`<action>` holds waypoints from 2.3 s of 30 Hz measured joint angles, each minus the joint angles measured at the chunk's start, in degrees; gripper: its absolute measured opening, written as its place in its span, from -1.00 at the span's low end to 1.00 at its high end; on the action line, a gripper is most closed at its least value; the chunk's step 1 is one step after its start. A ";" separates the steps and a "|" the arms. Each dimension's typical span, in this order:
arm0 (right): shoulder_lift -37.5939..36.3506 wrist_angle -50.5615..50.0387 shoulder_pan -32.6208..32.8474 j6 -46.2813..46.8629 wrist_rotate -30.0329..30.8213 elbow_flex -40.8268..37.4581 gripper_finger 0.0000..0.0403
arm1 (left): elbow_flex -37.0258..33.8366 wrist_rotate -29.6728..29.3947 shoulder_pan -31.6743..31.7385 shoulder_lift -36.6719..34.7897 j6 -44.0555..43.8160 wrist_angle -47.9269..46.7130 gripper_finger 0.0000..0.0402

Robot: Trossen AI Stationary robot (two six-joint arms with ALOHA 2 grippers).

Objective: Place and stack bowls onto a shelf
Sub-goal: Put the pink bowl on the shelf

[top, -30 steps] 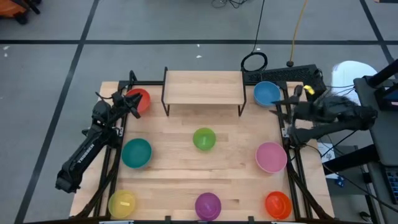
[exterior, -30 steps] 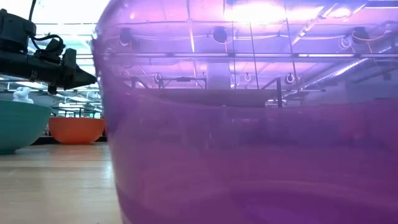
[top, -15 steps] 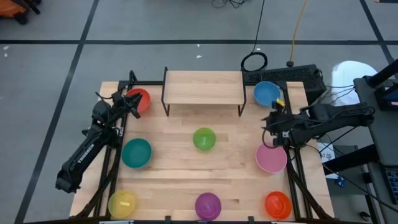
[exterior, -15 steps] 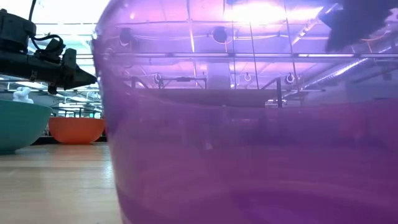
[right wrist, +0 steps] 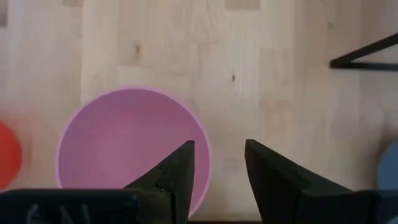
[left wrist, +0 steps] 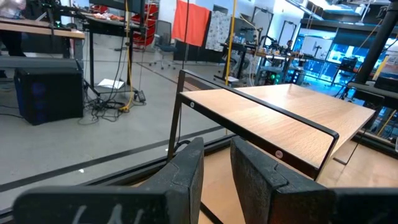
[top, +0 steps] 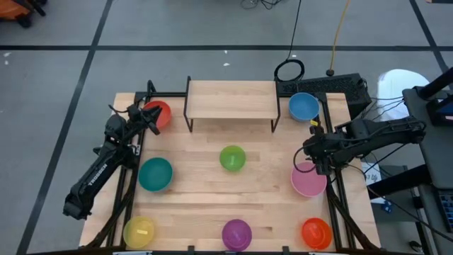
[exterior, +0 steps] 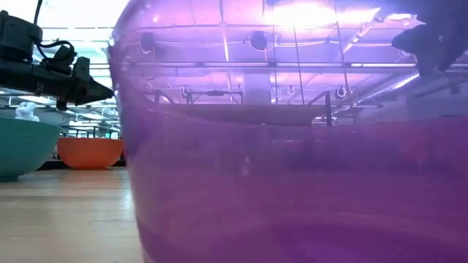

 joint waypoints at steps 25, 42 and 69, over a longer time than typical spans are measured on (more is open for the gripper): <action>11.58 9.65 -0.02 2.19 -0.11 -13.84 -0.33 | 0.00 -0.01 0.00 0.01 0.00 0.02 -0.57; 14.99 15.38 0.00 8.17 -2.40 -16.80 -0.94 | 0.00 -0.01 0.00 0.01 0.00 0.00 -0.57; 19.33 30.50 -18.56 -19.59 19.72 22.89 -1.00 | 0.00 -0.01 0.01 0.00 0.00 0.00 -0.57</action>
